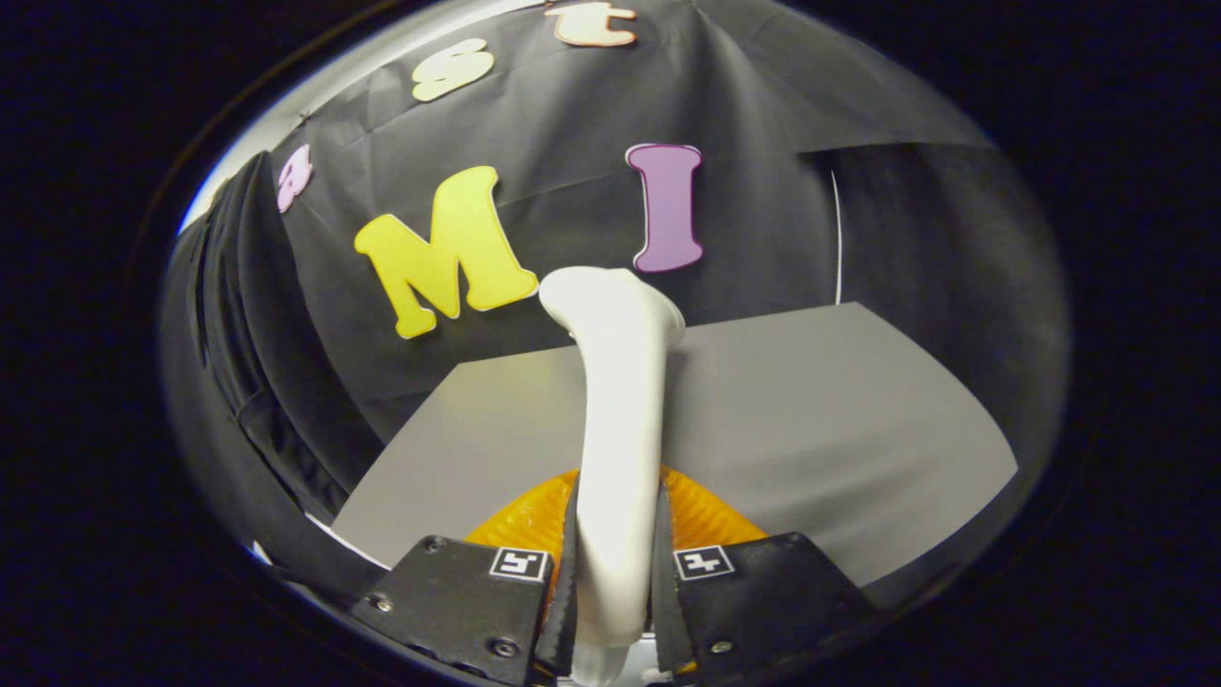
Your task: Iron the clothes twice with a garment steamer, once on the left side and once on the right side.
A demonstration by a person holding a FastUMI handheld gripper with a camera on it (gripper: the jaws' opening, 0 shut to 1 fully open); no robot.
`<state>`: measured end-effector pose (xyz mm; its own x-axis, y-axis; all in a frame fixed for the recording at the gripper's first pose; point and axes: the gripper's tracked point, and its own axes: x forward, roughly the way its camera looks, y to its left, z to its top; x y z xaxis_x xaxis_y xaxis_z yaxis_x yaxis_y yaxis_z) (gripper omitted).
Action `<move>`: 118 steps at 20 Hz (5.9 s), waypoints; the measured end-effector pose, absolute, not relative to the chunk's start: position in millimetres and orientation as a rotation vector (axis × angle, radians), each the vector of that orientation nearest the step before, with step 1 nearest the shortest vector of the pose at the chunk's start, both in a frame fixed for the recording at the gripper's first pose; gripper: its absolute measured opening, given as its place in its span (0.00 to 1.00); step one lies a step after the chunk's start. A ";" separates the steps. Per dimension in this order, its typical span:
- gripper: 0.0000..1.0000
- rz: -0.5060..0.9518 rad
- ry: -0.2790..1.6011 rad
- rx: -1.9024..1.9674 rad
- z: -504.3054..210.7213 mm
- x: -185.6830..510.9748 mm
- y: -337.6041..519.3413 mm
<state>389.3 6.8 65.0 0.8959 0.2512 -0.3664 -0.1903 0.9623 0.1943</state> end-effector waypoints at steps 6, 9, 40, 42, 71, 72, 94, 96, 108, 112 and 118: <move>0.34 0.200 0.290 0.156 107.5 334.5 27.0; 0.34 0.192 0.224 0.161 136.4 300.8 50.1; 0.34 0.424 -0.046 0.000 282.0 161.2 419.7; 0.34 0.427 -0.030 -0.014 275.1 164.6 419.5; 0.34 0.426 0.214 -0.104 116.7 158.0 404.8; 0.34 0.426 0.224 -0.105 112.0 156.7 403.9; 0.34 0.425 0.426 -0.177 -2.6 132.1 386.1; 0.34 0.429 0.452 -0.184 -16.0 131.1 384.9; 0.34 0.421 0.539 -0.194 -54.8 123.5 380.8; 0.34 0.424 0.514 -0.180 -38.8 118.4 379.3; 0.34 0.449 0.434 -0.157 9.0 106.2 390.3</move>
<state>106.2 390.3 9.0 0.8118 0.3856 -0.4386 -0.4514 0.8908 -0.0525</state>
